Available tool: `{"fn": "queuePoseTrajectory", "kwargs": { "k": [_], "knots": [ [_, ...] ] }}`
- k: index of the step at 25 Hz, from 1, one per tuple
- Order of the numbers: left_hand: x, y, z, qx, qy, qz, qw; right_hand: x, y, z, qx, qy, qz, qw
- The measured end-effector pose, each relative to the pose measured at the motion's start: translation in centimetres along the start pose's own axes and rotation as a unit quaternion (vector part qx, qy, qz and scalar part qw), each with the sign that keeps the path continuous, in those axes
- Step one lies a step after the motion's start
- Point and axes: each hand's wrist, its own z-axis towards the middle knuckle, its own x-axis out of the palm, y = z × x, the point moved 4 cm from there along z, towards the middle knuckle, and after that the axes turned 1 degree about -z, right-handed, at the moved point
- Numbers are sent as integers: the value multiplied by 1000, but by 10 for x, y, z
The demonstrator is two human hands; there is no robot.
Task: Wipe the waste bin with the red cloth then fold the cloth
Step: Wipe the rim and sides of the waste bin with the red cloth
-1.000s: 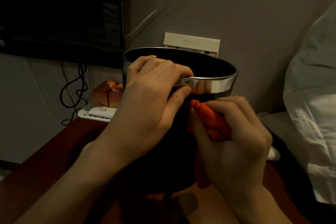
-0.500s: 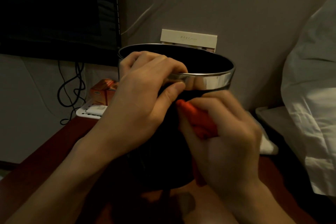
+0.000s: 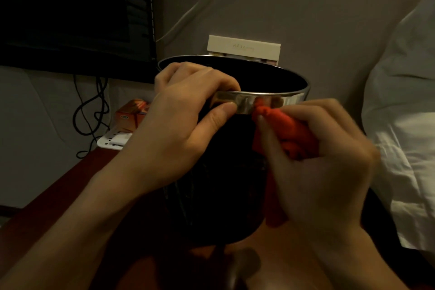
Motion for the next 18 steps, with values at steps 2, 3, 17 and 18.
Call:
{"fn": "queuePoseTrajectory", "kwargs": {
  "k": [2,3,17,18],
  "knots": [
    [0,1,0,3,-1,0,1000,0,0,0,9,-3,0,1000],
    [0,2,0,4,-2,1,1000,7,3,-5,9,8,6,1000],
    [-4,13,0,-8,-11,-30,999,7,-3,-2,7,3,12,1000],
    [-4,13,1,-12,-15,-31,999,2,-7,1,16,-9,7,1000]
  ]
}}
